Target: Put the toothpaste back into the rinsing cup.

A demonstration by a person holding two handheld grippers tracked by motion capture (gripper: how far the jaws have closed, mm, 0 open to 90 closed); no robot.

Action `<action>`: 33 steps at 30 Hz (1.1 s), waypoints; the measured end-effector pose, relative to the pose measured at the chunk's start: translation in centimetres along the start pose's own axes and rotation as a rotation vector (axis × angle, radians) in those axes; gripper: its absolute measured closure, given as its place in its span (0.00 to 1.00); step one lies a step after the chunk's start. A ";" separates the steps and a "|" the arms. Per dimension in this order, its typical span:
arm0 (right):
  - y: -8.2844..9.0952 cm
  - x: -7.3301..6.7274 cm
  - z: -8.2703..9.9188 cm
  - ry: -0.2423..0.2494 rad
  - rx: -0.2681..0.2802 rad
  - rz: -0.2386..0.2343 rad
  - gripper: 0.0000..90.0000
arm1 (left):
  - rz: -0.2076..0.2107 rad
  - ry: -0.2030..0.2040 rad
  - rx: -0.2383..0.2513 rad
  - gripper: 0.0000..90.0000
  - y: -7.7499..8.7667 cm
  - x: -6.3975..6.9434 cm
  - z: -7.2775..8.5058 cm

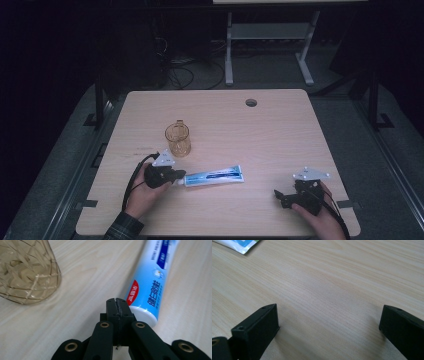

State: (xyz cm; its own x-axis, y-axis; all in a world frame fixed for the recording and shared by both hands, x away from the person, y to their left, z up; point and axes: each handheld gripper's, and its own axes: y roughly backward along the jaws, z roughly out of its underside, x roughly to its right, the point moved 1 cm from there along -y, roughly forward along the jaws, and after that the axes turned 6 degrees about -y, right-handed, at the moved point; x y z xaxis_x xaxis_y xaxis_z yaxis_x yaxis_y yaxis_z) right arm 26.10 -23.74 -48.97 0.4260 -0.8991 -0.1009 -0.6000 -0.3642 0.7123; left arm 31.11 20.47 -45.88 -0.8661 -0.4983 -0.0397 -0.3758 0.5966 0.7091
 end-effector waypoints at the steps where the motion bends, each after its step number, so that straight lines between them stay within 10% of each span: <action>1: 0.0 0.0 0.0 0.000 0.000 0.000 0.02 | 0.004 -0.001 0.002 1.00 0.1 0.2 0.1; 24: 0.0 0.0 0.0 0.000 0.000 0.000 0.02 | 0.088 -0.008 0.013 1.00 1.2 2.9 0.6; 33: 0.0 0.0 0.0 0.001 0.000 0.000 0.02 | 0.078 0.051 0.035 0.75 1.9 1.8 0.3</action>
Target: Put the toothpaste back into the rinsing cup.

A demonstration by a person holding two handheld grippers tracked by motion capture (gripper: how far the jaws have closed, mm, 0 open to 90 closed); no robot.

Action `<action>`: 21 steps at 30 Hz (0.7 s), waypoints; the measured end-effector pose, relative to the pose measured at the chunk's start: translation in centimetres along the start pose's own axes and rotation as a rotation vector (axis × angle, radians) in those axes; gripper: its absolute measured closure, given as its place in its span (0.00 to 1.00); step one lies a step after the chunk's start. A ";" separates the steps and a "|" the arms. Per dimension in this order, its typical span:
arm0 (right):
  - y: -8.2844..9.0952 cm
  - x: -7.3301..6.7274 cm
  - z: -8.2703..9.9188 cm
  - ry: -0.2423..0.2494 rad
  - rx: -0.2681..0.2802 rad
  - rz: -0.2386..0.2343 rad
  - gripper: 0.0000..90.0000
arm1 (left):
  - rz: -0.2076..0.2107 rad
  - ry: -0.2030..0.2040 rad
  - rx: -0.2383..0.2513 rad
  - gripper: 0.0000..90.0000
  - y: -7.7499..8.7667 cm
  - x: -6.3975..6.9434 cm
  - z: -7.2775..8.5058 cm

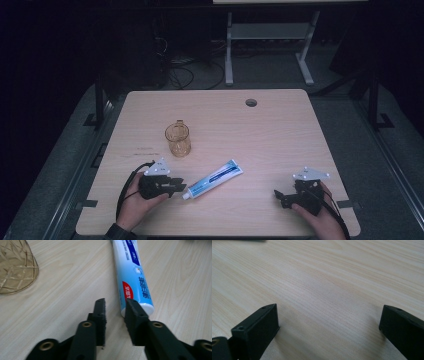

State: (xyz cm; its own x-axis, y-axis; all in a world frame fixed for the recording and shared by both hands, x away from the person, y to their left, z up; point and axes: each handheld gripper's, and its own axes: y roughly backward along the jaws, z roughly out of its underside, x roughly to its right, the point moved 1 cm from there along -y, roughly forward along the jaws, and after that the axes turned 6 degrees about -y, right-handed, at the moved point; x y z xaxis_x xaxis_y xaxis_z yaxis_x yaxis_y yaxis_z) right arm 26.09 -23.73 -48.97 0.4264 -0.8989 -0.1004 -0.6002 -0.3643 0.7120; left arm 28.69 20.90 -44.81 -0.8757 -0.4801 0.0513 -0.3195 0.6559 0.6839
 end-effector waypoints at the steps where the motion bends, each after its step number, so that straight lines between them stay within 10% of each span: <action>1: 0.0 0.0 0.0 -0.001 0.000 0.000 0.02 | 0.000 0.010 0.000 0.71 0.0 0.0 -0.1; 21: 0.0 0.0 0.0 0.000 0.000 0.000 0.02 | 0.010 -0.010 -0.062 0.34 -1.4 -0.3 -4.4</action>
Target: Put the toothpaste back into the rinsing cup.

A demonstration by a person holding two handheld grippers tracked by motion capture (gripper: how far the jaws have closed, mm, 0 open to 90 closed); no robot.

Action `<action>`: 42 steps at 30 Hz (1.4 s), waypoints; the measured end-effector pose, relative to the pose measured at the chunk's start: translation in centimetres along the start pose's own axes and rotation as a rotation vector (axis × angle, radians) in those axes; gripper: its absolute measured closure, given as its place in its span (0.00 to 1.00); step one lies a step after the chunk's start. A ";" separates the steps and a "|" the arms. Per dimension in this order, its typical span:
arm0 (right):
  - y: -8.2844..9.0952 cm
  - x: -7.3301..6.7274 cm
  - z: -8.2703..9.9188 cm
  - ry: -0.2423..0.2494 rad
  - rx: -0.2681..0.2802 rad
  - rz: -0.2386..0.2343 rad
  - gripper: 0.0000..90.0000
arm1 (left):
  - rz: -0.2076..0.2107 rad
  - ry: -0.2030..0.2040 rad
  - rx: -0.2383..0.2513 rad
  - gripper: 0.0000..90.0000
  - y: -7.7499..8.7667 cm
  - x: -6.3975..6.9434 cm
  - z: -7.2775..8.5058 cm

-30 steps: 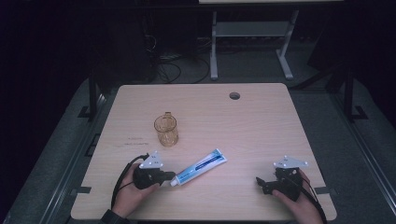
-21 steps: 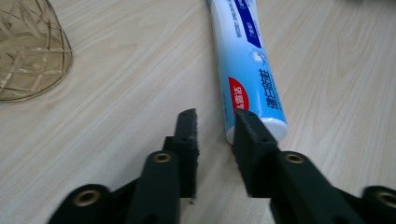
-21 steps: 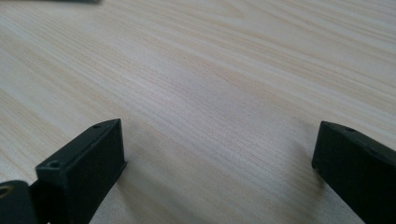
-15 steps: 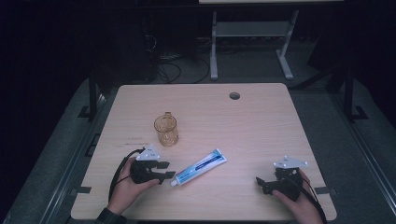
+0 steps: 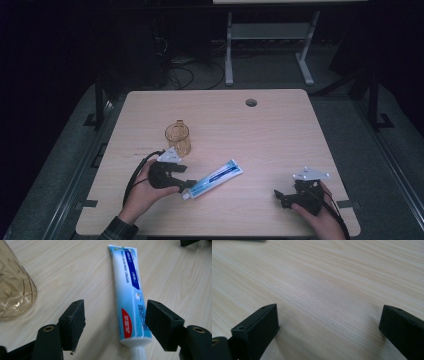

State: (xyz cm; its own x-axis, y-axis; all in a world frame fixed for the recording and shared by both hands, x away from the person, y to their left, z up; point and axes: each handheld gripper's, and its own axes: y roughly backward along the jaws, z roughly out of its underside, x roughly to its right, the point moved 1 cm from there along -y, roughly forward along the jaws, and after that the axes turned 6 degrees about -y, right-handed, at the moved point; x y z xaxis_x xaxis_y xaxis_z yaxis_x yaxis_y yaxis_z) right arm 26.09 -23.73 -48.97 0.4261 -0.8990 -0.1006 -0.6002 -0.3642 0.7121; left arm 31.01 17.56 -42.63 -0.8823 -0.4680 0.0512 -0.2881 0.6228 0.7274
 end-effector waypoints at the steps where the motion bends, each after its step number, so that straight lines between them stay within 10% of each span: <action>1: 0.0 0.0 0.0 0.000 0.000 0.000 0.02 | -0.003 0.002 0.004 0.32 -0.1 0.0 -0.3; 42: 0.0 0.0 0.0 0.003 0.000 -0.002 0.02 | -0.007 -0.074 -0.125 0.26 -9.2 1.7 -6.7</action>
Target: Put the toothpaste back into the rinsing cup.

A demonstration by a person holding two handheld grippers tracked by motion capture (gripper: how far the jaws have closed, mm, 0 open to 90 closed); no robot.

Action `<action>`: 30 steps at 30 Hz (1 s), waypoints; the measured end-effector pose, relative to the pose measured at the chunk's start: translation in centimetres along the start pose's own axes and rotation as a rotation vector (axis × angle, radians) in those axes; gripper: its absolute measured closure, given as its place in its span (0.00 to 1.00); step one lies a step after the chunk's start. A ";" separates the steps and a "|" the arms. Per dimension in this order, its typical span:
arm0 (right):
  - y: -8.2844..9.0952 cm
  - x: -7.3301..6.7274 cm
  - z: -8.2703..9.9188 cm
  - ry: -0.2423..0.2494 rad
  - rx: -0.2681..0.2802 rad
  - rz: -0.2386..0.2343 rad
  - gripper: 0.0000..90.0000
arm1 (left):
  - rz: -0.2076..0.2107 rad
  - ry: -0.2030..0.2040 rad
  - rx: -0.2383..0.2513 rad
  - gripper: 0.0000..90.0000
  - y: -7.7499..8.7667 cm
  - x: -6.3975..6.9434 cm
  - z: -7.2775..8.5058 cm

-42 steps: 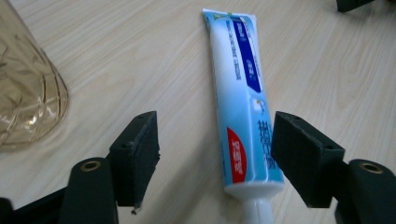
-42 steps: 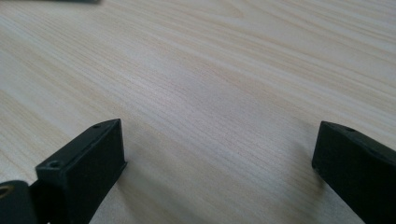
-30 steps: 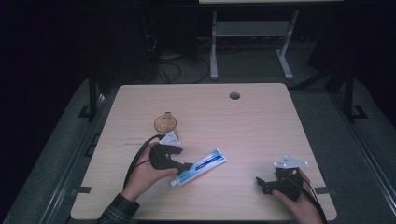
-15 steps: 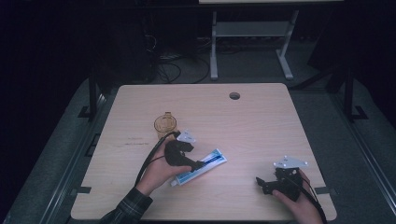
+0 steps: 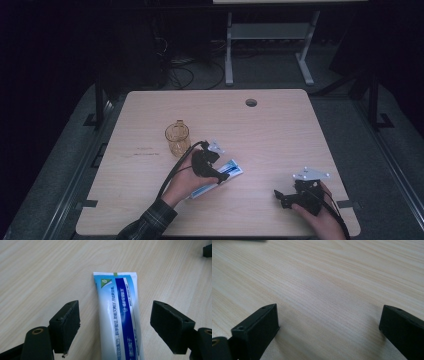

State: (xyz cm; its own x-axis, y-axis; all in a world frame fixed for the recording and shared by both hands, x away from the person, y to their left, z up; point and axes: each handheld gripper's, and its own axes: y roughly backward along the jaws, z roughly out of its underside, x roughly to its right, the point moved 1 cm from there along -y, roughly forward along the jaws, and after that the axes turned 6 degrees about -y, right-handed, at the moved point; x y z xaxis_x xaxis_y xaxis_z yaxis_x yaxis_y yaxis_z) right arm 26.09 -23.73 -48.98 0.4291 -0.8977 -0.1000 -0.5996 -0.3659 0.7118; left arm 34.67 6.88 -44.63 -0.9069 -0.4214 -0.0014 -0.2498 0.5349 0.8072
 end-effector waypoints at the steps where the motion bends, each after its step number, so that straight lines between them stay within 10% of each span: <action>1: 0.0 0.0 0.0 0.000 0.000 0.000 0.02 | -0.002 -0.001 -0.008 0.26 -0.2 0.0 -0.1; 19: 0.0 0.0 0.0 0.001 0.000 -0.001 0.02 | -0.047 -0.025 -0.100 0.31 -2.6 0.6 -0.7; 30: 0.0 0.0 0.0 0.001 0.000 -0.001 0.02 | -0.041 -0.014 -0.150 0.50 -2.3 0.9 -1.3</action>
State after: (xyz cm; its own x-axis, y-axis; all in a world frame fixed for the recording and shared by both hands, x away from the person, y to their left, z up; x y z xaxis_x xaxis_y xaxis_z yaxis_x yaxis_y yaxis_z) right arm 26.09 -23.73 -48.98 0.4302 -0.8972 -0.0999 -0.5993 -0.3666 0.7116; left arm 34.84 4.28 -45.70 -0.9021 -0.4294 -0.0435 -0.2338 0.4015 0.8855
